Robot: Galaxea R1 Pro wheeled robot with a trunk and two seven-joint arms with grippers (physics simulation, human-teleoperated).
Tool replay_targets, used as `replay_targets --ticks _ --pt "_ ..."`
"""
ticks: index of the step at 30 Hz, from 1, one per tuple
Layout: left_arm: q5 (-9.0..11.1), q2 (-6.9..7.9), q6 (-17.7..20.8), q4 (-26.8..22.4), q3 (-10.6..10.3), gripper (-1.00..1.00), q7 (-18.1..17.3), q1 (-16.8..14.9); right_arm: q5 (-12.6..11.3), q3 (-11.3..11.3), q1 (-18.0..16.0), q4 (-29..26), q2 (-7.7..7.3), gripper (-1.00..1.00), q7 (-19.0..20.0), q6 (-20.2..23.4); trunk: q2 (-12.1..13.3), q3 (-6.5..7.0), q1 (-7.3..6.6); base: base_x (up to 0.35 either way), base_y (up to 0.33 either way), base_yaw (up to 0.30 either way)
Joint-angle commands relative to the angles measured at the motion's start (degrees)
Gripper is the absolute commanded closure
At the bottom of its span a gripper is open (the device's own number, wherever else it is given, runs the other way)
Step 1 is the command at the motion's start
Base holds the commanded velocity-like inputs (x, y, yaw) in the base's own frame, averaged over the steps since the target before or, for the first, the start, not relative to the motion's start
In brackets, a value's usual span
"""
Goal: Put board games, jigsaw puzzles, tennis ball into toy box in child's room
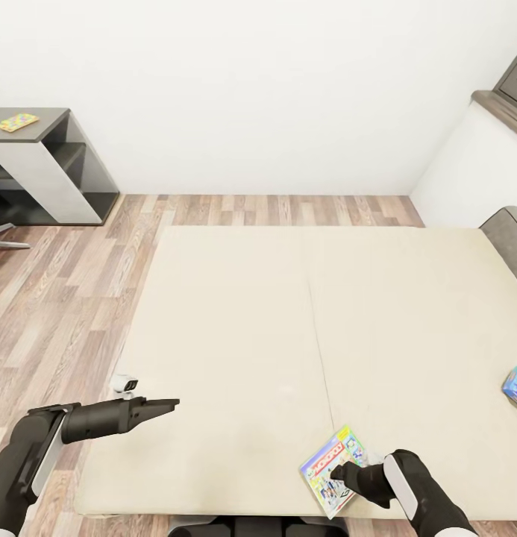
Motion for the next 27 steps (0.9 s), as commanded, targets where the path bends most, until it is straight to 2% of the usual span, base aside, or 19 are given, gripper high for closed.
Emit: replay_targets --ticks 1,12,20,27 --pt "-0.02 0.03 0.61 -0.01 -0.01 -1.00 -0.21 -0.02 0.31 -0.21 -0.02 -0.05 -0.02 -1.00 0.49 0.30 -0.09 -0.07 0.03 0.000 0.000 0.000" --pt "-0.02 0.10 0.61 0.05 -0.01 -1.00 -0.21 -0.02 -0.10 -0.30 -0.03 -0.05 -0.09 -1.00 0.81 0.35 -0.09 -0.07 0.03 0.000 0.000 0.000" --pt "-0.02 0.10 0.61 0.07 -0.01 -1.00 -0.21 -0.02 0.03 -0.28 0.00 -0.05 -0.05 -1.00 3.12 0.08 -0.09 -0.07 0.03 0.000 0.000 0.000" --pt "-0.02 0.10 0.61 0.07 -0.01 -1.00 -0.21 -0.02 0.40 -0.16 0.03 -0.05 -0.01 -1.00 4.24 -3.55 -0.09 -0.18 0.03 0.000 0.000 0.000"
